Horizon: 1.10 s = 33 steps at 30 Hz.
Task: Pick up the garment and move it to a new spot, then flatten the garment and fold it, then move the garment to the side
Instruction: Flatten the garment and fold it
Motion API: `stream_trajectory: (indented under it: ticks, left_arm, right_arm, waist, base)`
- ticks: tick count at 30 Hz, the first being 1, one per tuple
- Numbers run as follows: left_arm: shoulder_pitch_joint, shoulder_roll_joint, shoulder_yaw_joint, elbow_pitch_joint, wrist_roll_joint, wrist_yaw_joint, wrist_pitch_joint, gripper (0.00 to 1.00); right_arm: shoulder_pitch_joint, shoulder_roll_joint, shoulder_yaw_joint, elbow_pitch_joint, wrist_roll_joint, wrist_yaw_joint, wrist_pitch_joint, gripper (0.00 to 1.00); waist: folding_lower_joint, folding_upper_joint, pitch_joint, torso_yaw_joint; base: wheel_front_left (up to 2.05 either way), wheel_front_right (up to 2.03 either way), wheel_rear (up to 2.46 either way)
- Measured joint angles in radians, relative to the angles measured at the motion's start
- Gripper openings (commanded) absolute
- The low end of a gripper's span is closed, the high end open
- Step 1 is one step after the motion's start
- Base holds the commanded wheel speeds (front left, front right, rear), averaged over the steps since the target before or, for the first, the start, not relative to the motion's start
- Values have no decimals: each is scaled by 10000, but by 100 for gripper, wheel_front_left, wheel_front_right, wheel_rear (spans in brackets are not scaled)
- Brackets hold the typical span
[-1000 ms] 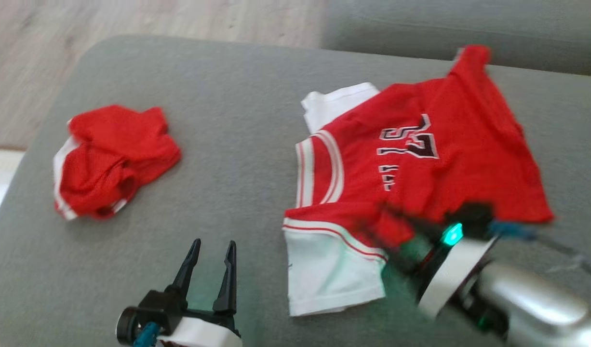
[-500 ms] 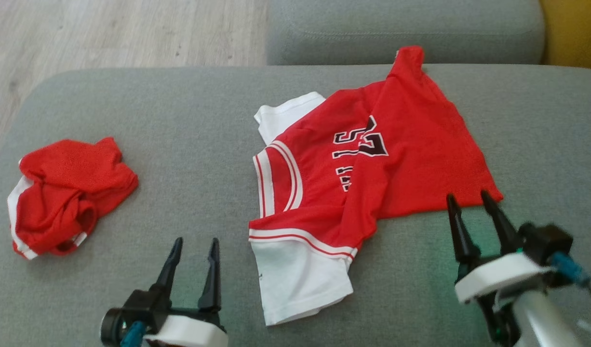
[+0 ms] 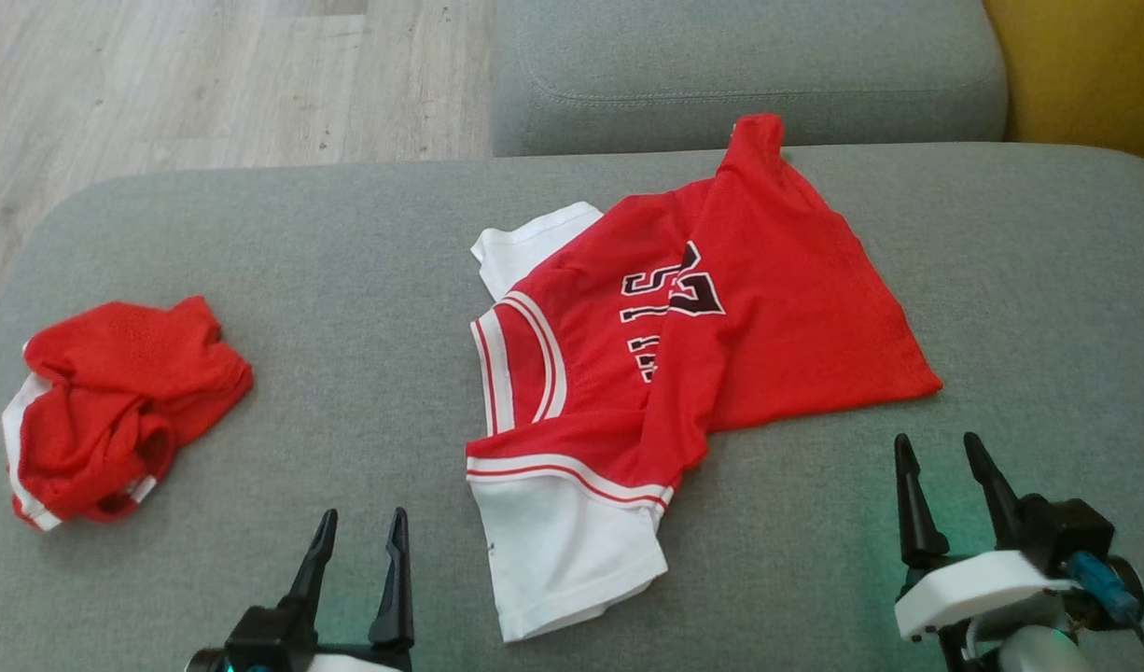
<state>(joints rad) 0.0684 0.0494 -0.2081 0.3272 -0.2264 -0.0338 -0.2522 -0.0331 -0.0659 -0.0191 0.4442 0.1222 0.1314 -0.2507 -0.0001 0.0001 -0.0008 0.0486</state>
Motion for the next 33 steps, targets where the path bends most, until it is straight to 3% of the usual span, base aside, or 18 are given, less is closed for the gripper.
stream_trajectory:
  ticks: [8, 12, 17, 28, 29, 30, 31, 33]
  left_arm:
    - [-5, 8, -186, 184, -84, -211, 0, 100]
    - [-17, 10, -1003, 1005, -805, -667, 0, 100]
    - [-289, 15, -2079, 2004, -1396, -894, 2, 100]
    - [-1382, 23, -3712, 3614, -2345, -909, -188, 100]
    - [-1512, 21, -3829, 3818, -2449, -909, -234, 70]
    - [-1623, 31, -3983, 3948, -2596, -909, -259, 19]
    - [-1744, 31, -4092, 4125, -2731, -909, -314, 0]
    - [-1988, 69, -4240, 4493, -2968, -911, -322, 0]
  right_arm:
    - [-4, 69, 111, -15, -96, 0, 0, 100]
    - [-8, 104, 199, -13, -92, 0, -2, 100]
    - [-64, 82, 244, -2, -79, 0, 0, 100]
    - [-329, -127, 353, -2, -59, 0, 0, 100]
    - [-374, -134, 355, -2, -42, 0, -2, 100]
    - [-416, -148, 355, -6, 0, 0, 0, 100]
    - [-449, -153, 357, -6, 12, 0, 0, 100]
    - [-501, -180, 353, -4, 12, 0, 0, 100]
  waist:
    - [1, 0, 77, -88]
    - [1, 0, 224, -123]
    - [1, 0, 445, -218]
    - [1, 0, 715, -443]
    - [1, 0, 732, -457]
    - [1, 0, 746, -471]
    - [1, 0, 763, -481]
    - [1, 0, 797, -479]
  base:
    - [0, 0, 0]
    - [0, 0, 0]
    - [0, 0, 0]
    - [0, 0, 0]
    - [0, 0, 0]
    - [0, 0, 0]
    - [0, 0, 0]
    - [0, 0, 0]
